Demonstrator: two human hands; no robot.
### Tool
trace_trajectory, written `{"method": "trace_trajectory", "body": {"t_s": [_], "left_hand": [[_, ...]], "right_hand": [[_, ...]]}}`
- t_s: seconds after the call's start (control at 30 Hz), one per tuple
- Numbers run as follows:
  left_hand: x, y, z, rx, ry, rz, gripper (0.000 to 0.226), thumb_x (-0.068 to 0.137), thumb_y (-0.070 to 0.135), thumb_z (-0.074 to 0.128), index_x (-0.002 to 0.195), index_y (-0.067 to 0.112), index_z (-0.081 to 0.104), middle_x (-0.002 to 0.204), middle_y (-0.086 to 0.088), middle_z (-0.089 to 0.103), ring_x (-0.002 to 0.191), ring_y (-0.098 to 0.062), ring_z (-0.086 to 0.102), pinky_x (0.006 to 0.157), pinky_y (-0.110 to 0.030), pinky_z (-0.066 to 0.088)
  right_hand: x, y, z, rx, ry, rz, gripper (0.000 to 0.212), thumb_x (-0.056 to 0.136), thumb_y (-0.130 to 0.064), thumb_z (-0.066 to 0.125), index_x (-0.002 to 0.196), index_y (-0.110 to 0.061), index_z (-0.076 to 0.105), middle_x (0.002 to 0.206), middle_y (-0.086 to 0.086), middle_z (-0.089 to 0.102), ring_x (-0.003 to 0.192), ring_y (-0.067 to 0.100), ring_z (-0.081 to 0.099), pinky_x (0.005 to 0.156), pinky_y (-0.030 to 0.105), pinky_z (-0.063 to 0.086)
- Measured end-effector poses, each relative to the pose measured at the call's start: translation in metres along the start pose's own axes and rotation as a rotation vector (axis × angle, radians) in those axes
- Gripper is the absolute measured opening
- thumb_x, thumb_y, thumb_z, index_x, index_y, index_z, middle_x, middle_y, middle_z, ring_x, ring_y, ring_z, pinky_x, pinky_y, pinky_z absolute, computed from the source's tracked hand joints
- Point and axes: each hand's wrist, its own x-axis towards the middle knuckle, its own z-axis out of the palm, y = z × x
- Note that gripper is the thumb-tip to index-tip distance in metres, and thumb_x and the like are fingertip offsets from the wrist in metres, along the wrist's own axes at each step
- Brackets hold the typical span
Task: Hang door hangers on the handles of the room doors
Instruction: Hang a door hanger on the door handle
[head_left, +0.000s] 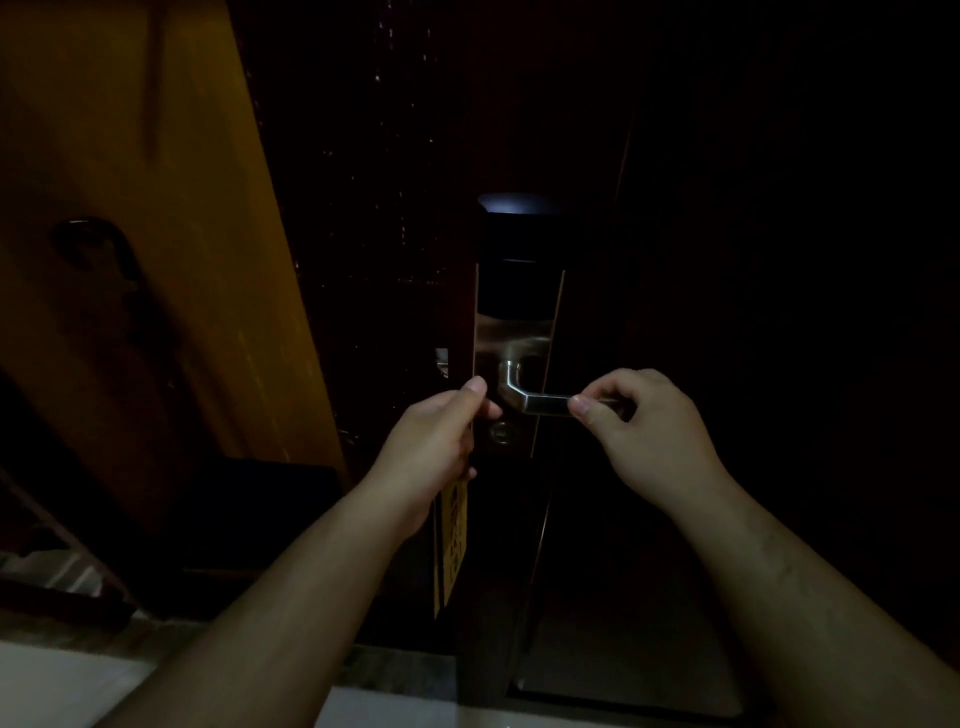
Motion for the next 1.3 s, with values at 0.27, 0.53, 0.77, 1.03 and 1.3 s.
{"method": "trace_trajectory", "body": {"t_s": [0.27,0.53,0.77,1.03,1.3], "left_hand": [[-0.011,-0.006,0.016,-0.113,0.03,-0.015,0.04,0.101,0.046,0.039,0.103,0.019,0.069,0.051,0.011,0.04,0.044,-0.003,0.041,0.066,-0.03,0.044],[-0.031,-0.009,0.04,-0.298,0.111,-0.007,0.041,0.101,0.043,0.039,0.101,0.014,0.068,0.054,0.004,0.036,0.044,-0.009,0.037,0.066,-0.033,0.045],[-0.047,0.004,0.058,-0.722,0.139,0.045,0.038,0.098,0.042,0.044,0.09,0.013,0.067,0.052,0.005,0.029,0.04,-0.01,0.027,0.06,-0.031,0.041],[-0.052,0.012,0.078,-1.013,0.155,0.078,0.036,0.095,0.042,0.047,0.08,0.013,0.063,0.044,0.008,0.028,0.034,-0.007,0.025,0.052,-0.025,0.038],[-0.052,0.008,0.076,-1.052,0.102,0.07,0.035,0.093,0.043,0.05,0.082,0.013,0.063,0.044,0.008,0.028,0.033,-0.006,0.024,0.049,-0.023,0.036]], "right_hand": [[-0.005,0.01,-0.009,0.073,0.001,0.077,0.059,0.079,-0.051,0.072,0.13,-0.028,0.051,0.121,-0.008,0.056,0.099,0.004,0.055,0.067,0.015,0.041],[-0.015,0.041,-0.024,0.141,0.036,0.089,0.063,0.084,-0.048,0.069,0.137,-0.033,0.039,0.108,-0.011,0.054,0.091,0.006,0.059,0.062,0.019,0.046],[-0.049,0.053,-0.031,0.113,-0.245,-0.018,0.035,0.088,-0.046,0.063,0.121,-0.039,0.055,0.108,-0.021,0.054,0.093,-0.004,0.055,0.064,0.012,0.042],[-0.058,0.057,-0.041,-0.114,-0.486,-0.208,0.092,0.067,-0.056,0.078,0.145,-0.039,0.032,0.121,-0.03,0.029,0.112,-0.005,0.036,0.078,0.011,0.039],[-0.058,0.053,-0.045,-0.157,-0.456,-0.236,0.096,0.064,-0.057,0.08,0.144,-0.044,0.028,0.128,-0.026,0.034,0.12,0.0,0.038,0.099,0.027,0.045]]}}
